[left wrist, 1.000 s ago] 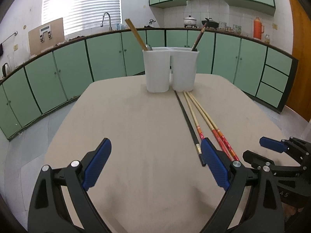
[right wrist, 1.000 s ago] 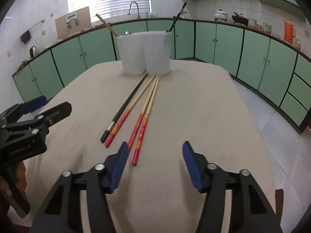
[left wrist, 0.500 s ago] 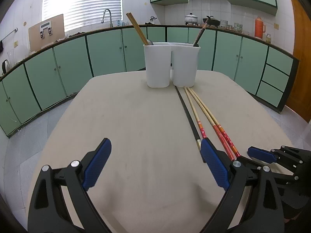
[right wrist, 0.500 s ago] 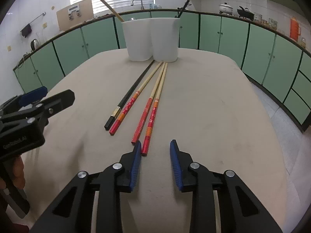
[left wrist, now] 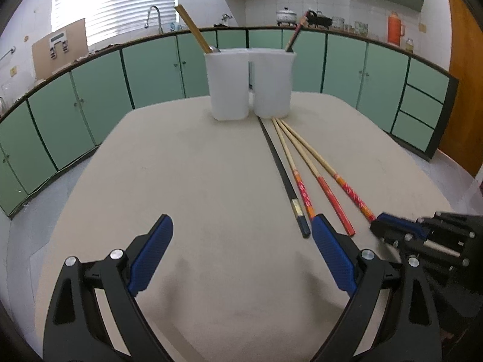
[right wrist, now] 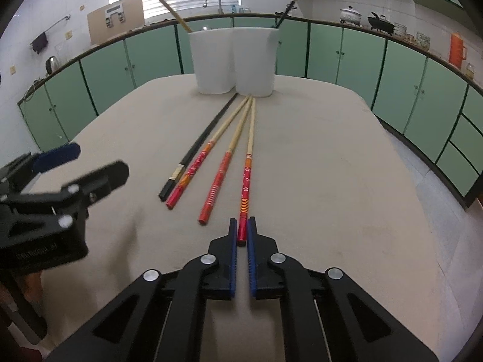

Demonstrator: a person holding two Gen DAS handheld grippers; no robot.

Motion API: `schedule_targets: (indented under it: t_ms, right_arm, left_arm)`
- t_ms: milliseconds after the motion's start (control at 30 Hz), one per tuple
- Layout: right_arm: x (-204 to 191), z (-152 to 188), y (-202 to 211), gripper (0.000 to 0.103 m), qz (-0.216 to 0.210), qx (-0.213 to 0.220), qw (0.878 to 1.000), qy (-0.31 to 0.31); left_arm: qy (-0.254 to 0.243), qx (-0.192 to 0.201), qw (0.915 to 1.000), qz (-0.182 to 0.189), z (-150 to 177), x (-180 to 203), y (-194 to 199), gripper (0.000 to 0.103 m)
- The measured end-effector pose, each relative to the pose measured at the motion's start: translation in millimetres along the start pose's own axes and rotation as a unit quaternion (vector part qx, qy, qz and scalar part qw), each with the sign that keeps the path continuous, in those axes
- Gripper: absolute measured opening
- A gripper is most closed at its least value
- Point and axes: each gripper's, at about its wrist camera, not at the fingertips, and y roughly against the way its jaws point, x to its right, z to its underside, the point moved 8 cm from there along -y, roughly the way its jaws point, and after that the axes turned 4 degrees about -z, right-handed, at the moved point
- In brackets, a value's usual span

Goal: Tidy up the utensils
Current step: 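Grasp a red-orange chopstick with the right gripper while the left grasps the black chopstick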

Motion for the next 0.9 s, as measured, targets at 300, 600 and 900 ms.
schedule_targets:
  t_ms: [300,600,900]
  right_arm:
    - [11.6,-5.3,6.0,0.006,0.0,0.016,1.0,-0.007]
    - [12.9,-6.3,6.8,0.006,-0.007,0.021,1.0,-0.009]
    - [10.9,-5.7,7.9,0.006,-0.013,0.022,1.0,-0.009]
  left_arm:
    - [-0.009,-0.049,0.9987,0.01,4.8,17.8,-22.0,0.079]
    - [0.005,-0.075,0.997,0.019,5.0,21.3,-34.1,0.071]
    - [0.013,-0.081,0.9959,0.037,3.5,33.8,-36.6,0.031]
